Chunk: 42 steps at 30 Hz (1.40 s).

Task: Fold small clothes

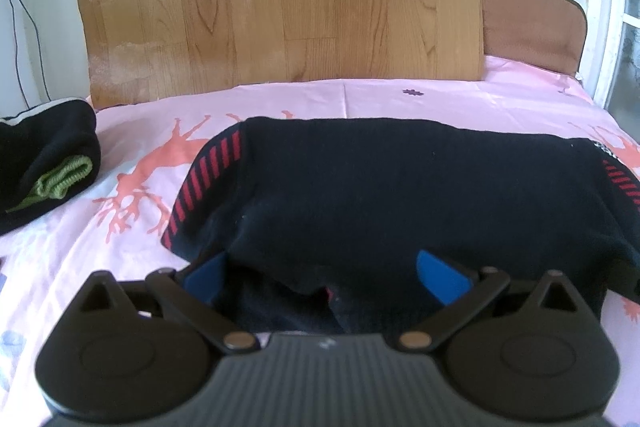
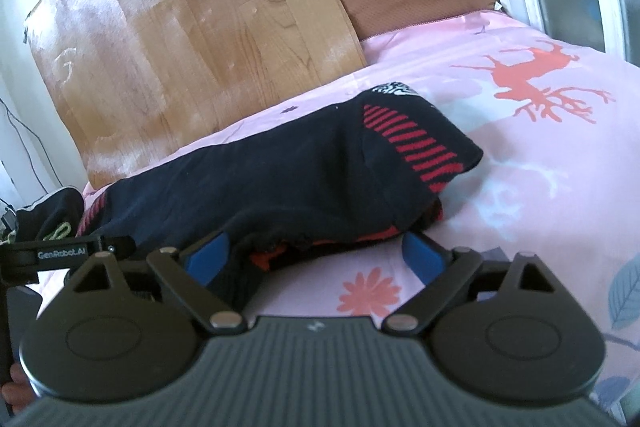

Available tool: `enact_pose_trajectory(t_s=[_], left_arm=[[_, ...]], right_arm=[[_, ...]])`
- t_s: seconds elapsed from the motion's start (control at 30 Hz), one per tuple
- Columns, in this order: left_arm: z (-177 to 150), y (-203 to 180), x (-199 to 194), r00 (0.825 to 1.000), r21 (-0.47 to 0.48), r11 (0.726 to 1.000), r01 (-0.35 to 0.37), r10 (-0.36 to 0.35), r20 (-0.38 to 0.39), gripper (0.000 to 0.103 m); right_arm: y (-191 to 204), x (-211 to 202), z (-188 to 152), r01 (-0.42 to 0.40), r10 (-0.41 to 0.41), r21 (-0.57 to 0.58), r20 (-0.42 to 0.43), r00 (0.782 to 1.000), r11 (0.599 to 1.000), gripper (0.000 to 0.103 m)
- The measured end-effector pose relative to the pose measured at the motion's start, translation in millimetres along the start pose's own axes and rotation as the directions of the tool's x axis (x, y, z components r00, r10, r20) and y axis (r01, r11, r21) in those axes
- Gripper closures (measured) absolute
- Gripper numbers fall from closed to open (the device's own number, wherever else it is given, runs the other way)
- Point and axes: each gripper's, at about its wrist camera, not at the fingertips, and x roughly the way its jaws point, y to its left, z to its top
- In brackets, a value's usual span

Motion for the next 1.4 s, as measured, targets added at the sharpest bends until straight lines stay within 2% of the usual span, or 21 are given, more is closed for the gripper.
enact_pose_trajectory(t_s=[0.47, 0.9, 1.4], left_arm=[[-4.4, 7.4, 3.5, 1.000, -0.008, 1.000, 0.021, -0.022, -0.017, 0.000], [-6.6, 8.8, 4.5, 0.999, -0.005, 0.999, 0.031, -0.031, -0.014, 0.000], [-7.0, 13.8, 4.1, 0.998, -0.009, 0.998, 0.056, -0.056, -0.013, 0.000]], right_arm=[[23.0, 11.7, 5.9, 0.132, -0.142, -0.108, -0.087, 0.986, 0.985, 0.007], [32.7, 18.8, 5.3, 0.175, -0.191, -0.142, -0.106, 0.976, 0.974, 0.000], [39.8, 24.4, 6.1, 0.217, -0.239, -0.169, -0.124, 0.963, 0.961, 0.000]])
